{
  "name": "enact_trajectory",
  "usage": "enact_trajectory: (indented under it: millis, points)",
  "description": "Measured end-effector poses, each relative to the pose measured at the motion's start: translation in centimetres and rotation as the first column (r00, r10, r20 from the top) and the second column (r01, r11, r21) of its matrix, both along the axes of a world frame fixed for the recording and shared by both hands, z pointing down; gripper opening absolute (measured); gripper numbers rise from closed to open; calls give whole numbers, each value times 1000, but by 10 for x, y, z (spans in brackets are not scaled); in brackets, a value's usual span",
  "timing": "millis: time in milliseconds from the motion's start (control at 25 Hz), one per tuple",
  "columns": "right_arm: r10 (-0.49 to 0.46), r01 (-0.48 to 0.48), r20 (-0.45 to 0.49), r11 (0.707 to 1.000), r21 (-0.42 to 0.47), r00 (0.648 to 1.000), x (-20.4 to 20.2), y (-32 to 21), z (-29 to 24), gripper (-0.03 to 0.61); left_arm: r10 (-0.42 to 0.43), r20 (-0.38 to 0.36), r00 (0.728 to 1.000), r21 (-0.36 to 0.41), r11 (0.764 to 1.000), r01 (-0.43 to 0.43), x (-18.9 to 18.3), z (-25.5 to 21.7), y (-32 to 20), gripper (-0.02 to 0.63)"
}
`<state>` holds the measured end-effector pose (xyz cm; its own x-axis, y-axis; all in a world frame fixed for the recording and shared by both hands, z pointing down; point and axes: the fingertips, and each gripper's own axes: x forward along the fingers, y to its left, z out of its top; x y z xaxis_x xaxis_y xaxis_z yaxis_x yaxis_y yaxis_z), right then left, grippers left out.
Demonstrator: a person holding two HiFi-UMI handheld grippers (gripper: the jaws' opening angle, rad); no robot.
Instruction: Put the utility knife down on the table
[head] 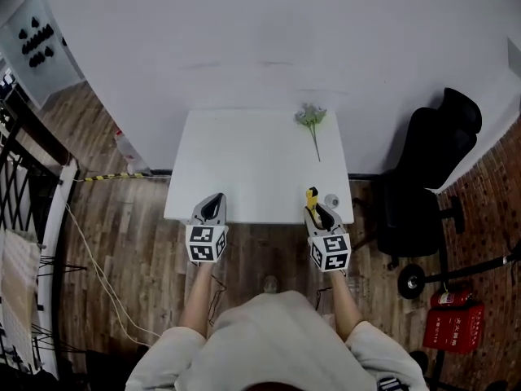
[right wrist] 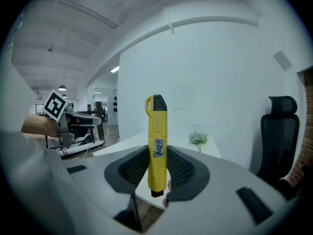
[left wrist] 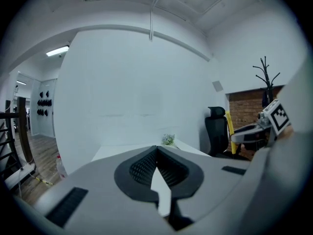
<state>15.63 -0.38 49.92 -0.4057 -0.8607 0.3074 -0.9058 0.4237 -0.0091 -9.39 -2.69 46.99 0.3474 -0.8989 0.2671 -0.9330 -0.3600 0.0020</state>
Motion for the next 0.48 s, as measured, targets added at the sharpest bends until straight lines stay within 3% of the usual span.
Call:
enact_trajectory:
  millis: [240,480]
  points:
    - [-12,12,59,1000,4,998,-7,-61,-9,110,-17,-1,1000,0,1000,17,-3,2,-51,6]
    - [-29,29,58,1000,-4,998,-18,-94,-8,110,-19,2,1000,-24,1000,19,-8,10,-75,6]
